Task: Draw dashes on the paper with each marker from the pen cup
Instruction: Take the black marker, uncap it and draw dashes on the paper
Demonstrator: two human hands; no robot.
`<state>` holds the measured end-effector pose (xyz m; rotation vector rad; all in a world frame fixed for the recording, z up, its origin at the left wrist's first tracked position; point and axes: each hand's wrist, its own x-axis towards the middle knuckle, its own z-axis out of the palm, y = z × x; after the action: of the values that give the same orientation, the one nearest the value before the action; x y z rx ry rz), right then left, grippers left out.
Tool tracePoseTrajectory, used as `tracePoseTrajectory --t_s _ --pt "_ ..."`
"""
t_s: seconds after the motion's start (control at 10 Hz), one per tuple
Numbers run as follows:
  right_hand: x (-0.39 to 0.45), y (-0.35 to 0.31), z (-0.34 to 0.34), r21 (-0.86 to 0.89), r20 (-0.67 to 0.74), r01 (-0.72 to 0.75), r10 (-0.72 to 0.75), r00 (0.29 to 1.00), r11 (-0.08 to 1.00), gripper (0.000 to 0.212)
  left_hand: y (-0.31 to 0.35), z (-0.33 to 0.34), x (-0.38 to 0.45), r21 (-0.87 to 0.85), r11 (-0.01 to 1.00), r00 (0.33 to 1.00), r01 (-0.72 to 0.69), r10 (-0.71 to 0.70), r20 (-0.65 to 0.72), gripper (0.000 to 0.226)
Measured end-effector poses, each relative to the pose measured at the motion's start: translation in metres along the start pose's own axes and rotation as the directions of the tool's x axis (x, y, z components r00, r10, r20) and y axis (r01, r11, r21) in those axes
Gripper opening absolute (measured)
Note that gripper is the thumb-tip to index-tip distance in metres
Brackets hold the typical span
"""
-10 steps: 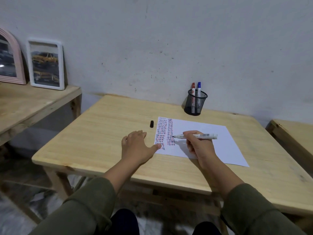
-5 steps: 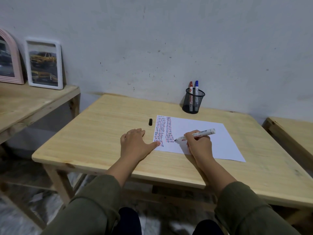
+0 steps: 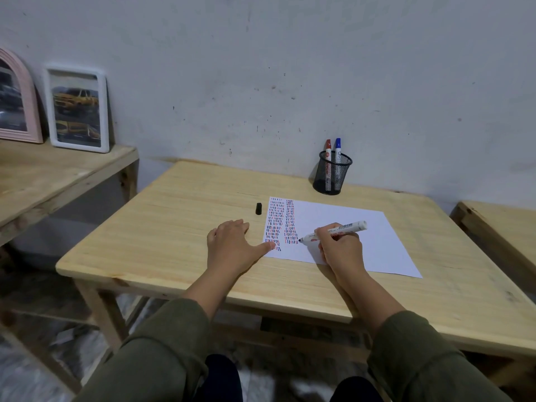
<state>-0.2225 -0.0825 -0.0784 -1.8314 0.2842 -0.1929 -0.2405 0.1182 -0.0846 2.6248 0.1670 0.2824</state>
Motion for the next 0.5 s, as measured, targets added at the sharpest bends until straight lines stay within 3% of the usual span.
tracePoseTrajectory --t_s 0.5 --pt "-0.0068 -0.0055 -0.0023 0.022 0.032 -0.001 0.000 0.999 1.000 0.030 0.0013 -0.0013 -0.0012 -0.011 1.000 1.000 0.014 -0.014 -0.002 0.087"
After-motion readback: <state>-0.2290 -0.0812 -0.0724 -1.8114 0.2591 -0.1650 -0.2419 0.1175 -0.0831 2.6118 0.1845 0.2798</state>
